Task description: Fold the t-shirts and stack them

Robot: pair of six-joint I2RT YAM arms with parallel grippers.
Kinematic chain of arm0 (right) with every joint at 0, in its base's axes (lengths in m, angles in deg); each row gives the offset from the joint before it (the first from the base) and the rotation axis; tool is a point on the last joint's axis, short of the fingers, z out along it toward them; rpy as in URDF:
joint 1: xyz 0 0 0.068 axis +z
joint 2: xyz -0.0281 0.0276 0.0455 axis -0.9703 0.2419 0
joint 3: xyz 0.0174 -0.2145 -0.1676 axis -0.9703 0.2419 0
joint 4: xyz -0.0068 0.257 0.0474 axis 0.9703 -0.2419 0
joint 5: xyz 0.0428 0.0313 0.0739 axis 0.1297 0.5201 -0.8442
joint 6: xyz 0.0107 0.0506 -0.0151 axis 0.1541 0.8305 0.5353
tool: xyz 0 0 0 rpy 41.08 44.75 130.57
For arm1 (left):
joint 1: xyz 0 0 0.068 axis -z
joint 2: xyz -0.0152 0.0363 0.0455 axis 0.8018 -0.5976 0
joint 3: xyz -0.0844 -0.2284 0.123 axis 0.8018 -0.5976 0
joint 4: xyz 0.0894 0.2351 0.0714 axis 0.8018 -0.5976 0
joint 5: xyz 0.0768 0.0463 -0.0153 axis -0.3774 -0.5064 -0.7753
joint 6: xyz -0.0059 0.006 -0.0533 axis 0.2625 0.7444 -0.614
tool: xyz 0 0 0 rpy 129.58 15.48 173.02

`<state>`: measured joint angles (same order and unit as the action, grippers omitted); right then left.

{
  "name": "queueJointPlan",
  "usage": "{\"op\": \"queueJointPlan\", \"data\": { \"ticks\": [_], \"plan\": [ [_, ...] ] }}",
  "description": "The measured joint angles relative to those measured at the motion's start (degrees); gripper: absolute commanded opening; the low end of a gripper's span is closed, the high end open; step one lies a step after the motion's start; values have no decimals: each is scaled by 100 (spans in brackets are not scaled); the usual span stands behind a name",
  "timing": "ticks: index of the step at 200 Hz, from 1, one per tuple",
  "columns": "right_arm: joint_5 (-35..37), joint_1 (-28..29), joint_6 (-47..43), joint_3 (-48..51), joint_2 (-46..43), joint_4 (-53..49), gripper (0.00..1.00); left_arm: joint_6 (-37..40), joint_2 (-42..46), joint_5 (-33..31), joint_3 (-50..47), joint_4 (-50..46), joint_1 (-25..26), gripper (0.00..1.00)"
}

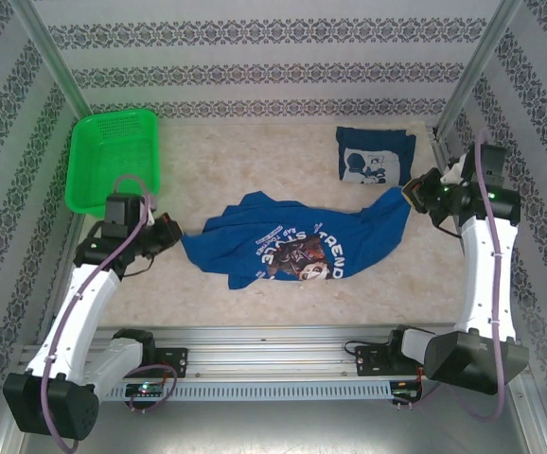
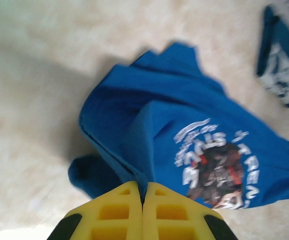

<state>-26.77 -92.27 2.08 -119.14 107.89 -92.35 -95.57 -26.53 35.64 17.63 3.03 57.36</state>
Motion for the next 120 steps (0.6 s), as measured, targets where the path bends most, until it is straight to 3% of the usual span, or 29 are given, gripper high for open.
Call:
{"op": "queueJointPlan", "data": {
  "ticks": [36,50,65,86,120],
  "plan": [
    [407,42,-210,363,-7,-63,0,-205,-708,-162,-623,-24,50,0],
    [549,83,-308,367,37,-68,0,-186,-1200,-160,-560,-66,50,41],
    [699,149,-391,369,72,-83,0,-168,-1676,-181,-256,-264,76,60],
    [870,188,-505,369,74,-168,0,-63,-1996,-446,750,-734,269,74],
    [1043,315,-634,433,70,-245,0,356,-2747,-516,3141,-817,619,76]
  ]
}}
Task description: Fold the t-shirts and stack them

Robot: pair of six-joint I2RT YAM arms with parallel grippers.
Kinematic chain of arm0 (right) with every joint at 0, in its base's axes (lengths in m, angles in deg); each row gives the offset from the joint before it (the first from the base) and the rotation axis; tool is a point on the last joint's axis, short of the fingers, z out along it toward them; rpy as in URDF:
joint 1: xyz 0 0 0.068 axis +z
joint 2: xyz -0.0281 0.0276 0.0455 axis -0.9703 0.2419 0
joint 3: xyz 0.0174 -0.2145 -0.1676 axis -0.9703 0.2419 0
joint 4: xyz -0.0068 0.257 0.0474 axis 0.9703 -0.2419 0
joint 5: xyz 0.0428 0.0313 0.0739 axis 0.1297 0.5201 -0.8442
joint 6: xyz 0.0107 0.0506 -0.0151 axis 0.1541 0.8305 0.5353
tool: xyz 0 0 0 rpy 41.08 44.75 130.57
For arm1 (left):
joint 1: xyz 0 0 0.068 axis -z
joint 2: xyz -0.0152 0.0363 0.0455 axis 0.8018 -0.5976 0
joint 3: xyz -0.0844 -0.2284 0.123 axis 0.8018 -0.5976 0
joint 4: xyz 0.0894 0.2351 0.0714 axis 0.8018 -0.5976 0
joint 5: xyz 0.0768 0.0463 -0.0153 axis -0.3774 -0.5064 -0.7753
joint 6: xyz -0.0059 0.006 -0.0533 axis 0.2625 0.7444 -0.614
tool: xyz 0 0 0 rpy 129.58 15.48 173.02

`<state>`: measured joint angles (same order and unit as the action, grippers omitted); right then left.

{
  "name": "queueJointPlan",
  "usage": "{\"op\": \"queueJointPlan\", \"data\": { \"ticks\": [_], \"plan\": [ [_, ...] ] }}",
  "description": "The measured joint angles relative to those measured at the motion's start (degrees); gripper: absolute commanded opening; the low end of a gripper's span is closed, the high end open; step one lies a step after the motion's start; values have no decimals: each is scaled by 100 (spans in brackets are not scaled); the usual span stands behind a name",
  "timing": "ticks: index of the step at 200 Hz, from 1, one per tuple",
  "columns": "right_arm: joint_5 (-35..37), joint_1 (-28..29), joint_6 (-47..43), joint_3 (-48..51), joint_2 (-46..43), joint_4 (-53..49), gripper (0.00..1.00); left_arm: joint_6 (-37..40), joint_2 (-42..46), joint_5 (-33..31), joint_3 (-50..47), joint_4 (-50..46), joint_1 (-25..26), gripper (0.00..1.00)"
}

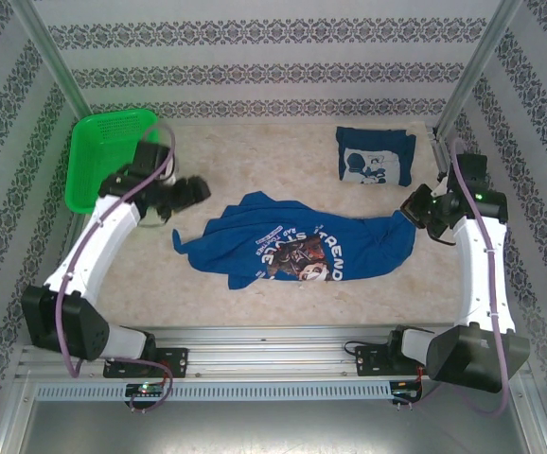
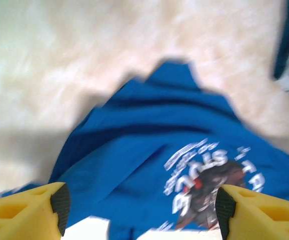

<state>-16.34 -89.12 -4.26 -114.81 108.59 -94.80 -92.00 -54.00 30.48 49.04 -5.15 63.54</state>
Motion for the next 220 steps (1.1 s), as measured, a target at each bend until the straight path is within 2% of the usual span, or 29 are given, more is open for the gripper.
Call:
{"op": "queueJointPlan", "data": {
  "ticks": [25,66,91,135,220],
  "plan": [
    [44,144,-20,28,-2,-57,0,396,-1257,94,1436,-46,144,76],
    [48,332,-28,225,-122,-55,0,1038,-3364,146,2883,-321,356,72],
    [59,518,-26,254,-131,-50,0,1241,-4249,214,3405,-332,518,64],
    [72,793,17,310,-186,-37,0,1447,-5060,269,4144,-363,616,55],
    [136,1060,85,398,-201,-28,0,1451,-5888,219,4336,-170,920,52]
  ]
}}
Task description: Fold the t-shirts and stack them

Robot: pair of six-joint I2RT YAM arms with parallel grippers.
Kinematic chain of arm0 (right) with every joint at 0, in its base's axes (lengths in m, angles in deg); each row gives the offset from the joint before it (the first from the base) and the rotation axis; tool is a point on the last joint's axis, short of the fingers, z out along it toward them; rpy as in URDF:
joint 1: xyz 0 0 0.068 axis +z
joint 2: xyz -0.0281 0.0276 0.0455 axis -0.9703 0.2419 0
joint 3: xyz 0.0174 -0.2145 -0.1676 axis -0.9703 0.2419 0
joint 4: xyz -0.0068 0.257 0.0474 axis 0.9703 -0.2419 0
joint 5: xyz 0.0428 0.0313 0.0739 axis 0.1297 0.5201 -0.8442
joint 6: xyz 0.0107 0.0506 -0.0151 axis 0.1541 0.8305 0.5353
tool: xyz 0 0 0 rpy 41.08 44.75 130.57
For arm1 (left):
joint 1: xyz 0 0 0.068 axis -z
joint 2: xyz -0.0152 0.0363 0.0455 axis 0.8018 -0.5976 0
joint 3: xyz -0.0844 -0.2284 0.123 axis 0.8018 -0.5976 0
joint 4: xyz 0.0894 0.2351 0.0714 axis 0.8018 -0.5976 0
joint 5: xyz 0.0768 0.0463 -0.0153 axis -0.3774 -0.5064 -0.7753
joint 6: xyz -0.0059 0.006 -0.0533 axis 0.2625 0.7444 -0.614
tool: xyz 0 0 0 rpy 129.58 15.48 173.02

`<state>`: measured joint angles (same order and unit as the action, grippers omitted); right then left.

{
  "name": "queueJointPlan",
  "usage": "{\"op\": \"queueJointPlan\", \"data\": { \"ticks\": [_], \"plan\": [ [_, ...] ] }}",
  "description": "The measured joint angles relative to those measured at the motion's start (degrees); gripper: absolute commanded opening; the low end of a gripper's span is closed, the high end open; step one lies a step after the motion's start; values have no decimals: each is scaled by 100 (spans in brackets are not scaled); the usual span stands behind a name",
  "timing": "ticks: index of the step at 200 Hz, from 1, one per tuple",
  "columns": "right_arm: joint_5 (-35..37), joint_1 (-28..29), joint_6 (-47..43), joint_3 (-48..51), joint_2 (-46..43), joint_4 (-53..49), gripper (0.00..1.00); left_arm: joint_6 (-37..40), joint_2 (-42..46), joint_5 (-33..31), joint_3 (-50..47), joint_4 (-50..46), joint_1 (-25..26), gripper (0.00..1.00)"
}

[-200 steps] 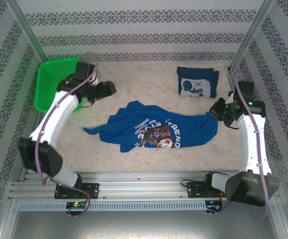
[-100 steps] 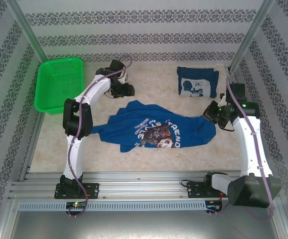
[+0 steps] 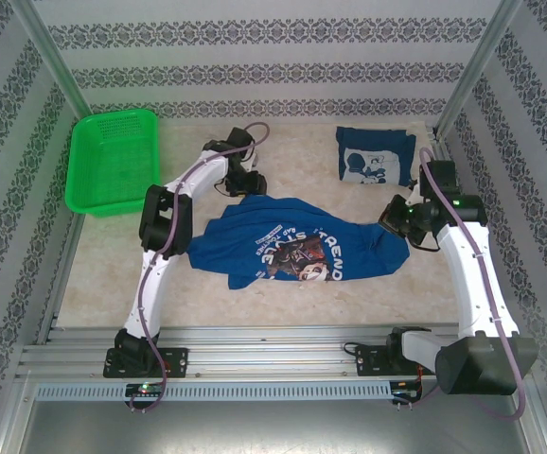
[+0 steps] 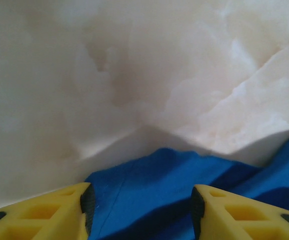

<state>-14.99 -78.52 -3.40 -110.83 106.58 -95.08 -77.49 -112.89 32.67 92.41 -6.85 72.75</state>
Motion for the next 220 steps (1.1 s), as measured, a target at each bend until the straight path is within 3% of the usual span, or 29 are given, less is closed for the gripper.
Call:
{"op": "queueJointPlan", "data": {
  "ticks": [26,51,61,89,113,140,174,202,220],
  "plan": [
    [17,57,57,0,0,0,0,-20,-70,-15,122,61,61,45],
    [59,55,63,0,0,2,0,-26,-109,-85,125,72,87,12],
    [61,55,72,0,0,17,0,-28,-131,-120,153,66,85,5],
    [59,55,83,0,0,103,0,-13,-101,-273,380,81,83,1],
    [59,83,85,0,7,195,0,7,474,-505,197,144,83,1],
    [59,92,85,0,33,286,0,11,2286,-739,-1316,769,83,2],
    [59,98,107,0,87,367,0,-190,4787,-584,-4113,2269,116,5],
    [61,170,120,0,125,400,0,-619,5377,-413,-6072,2935,356,6],
    [63,212,125,0,166,428,0,-957,5318,-269,-7086,3021,584,14]
  ]
}}
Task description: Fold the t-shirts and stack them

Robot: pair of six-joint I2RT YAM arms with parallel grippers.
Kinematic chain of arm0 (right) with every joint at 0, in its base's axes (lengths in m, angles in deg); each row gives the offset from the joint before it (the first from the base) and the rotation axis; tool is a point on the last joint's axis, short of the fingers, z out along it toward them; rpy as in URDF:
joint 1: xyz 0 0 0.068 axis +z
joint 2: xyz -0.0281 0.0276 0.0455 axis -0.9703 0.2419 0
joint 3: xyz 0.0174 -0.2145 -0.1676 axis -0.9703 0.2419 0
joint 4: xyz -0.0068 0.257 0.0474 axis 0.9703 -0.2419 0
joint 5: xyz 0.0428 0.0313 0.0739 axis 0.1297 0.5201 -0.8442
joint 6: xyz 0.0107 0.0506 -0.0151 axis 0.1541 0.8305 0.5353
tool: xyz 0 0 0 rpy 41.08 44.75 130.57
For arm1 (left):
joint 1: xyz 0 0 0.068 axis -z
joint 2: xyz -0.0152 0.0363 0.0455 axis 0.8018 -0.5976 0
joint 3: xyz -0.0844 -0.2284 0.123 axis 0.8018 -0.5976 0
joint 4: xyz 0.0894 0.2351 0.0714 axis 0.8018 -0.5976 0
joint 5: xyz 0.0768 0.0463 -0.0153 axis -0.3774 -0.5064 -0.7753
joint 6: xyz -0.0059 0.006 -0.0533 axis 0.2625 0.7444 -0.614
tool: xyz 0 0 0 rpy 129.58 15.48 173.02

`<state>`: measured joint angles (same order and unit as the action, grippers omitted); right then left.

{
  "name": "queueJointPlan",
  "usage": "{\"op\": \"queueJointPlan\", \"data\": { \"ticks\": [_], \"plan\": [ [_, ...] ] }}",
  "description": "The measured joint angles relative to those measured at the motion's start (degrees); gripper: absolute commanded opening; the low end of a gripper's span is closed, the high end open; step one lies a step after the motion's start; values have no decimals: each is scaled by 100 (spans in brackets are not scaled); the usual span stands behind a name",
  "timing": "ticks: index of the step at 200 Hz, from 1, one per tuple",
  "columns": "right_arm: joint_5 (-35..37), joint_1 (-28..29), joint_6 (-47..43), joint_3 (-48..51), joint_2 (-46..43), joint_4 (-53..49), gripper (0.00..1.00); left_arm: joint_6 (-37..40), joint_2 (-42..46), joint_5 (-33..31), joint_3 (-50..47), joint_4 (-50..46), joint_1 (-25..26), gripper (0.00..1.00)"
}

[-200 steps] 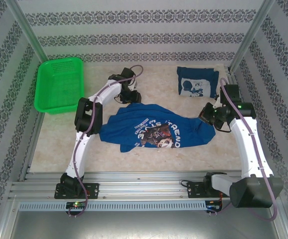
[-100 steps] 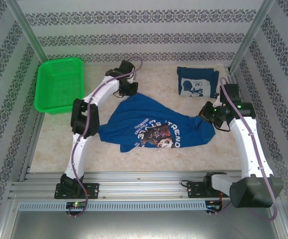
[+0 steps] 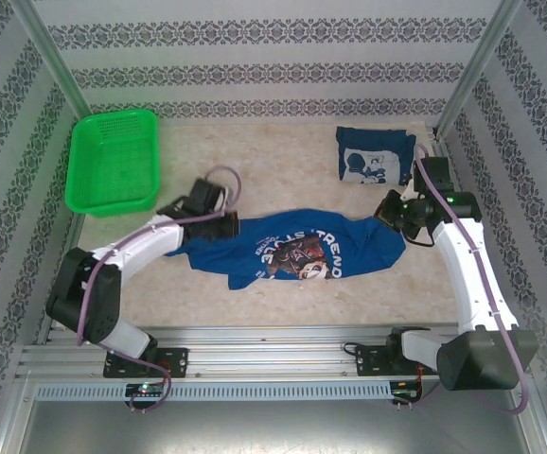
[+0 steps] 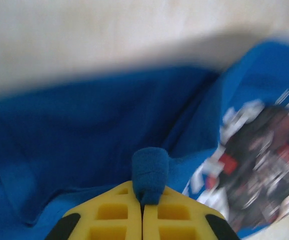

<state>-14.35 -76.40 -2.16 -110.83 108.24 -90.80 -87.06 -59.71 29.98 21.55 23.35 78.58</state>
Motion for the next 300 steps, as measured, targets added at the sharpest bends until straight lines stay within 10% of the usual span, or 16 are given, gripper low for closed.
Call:
{"op": "queueJointPlan", "data": {
  "ticks": [69,161,300],
  "plan": [
    [129,105,37,0,37,7,0,-863,2041,192,-975,-435,129,71],
    [208,269,109,7,35,22,0,-2175,852,1154,-321,-767,-575,52],
    [278,293,107,122,-74,24,0,-2769,35,1703,-181,-763,-833,50]
  ]
}}
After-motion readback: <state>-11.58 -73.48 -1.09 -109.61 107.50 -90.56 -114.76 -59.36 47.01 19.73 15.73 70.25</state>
